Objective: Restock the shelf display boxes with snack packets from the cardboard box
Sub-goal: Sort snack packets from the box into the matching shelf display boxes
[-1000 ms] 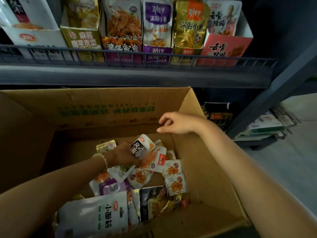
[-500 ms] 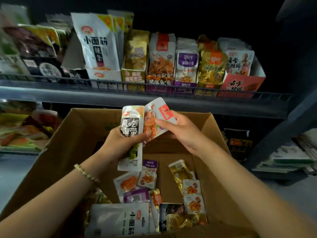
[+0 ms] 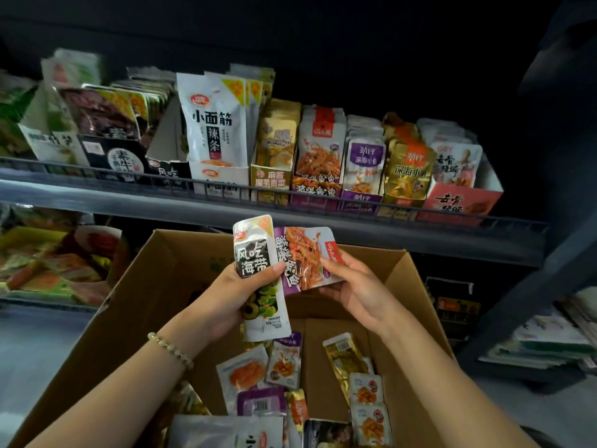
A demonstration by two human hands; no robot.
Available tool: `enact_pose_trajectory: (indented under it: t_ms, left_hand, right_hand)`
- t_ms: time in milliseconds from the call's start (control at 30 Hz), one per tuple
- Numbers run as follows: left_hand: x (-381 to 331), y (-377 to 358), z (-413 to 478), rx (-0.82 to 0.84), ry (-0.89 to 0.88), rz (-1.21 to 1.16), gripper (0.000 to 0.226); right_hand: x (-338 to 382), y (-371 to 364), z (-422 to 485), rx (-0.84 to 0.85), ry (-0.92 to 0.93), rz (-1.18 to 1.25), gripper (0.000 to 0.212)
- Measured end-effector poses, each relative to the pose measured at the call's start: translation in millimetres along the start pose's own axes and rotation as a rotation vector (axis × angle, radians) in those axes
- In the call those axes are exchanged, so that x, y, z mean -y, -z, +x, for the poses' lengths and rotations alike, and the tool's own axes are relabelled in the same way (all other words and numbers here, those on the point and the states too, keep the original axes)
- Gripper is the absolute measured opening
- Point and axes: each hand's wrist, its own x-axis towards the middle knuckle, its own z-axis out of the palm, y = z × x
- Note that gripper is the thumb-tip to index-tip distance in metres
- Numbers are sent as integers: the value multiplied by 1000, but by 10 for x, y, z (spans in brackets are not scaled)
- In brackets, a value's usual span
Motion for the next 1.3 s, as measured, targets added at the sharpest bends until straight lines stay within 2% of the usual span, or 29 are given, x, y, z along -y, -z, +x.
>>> enact_pose_trajectory:
  t_ms: [133,267,400,633,733,833,900,1000,1200,1233,1300]
  left_hand:
    - [0,24,5,-11,13,67,32]
    - [-88,30,62,-39,-9,114,25]
    - [-370,62,214,-93,-57,109,20]
    - [-836,21,417,-95,-120,172,22]
    - [-921,51,483,-113,-144,178,19]
    - [-992,98,532,-124,-153,173,18]
    - [-1032,120,555,-105,-177,193,20]
    - [-1071,153,572,-105,-208,222,20]
    - [-1088,175,567,-163,-245,255,28]
    - [-1090,184,559,-166,-253,249,29]
    - [-1099,203,542,-177,-278,240,28]
  right_hand:
    - [26,-10,8,-64,59,-65,45]
    - [199,25,45,-168,94,-179,36]
    - [737,132,195,-237,187,-280,32]
    - [1896,76,722,-265,488,-800,24]
    - [2146,-41,1057,-239,476,-1078,26]
    - [2170,-160,1337,-136,411,-1332,50]
    - [2131,-203,1460,-76,400,-1465,58]
    - [2032,-170,1588,-67,453,-1650,53]
    - [1952,-146,1558,-137,588,-1777,50]
    - [1971,-169,1521,-155,643,-1745,46]
    - [2026,-311,1383,-188,783,-1497,29]
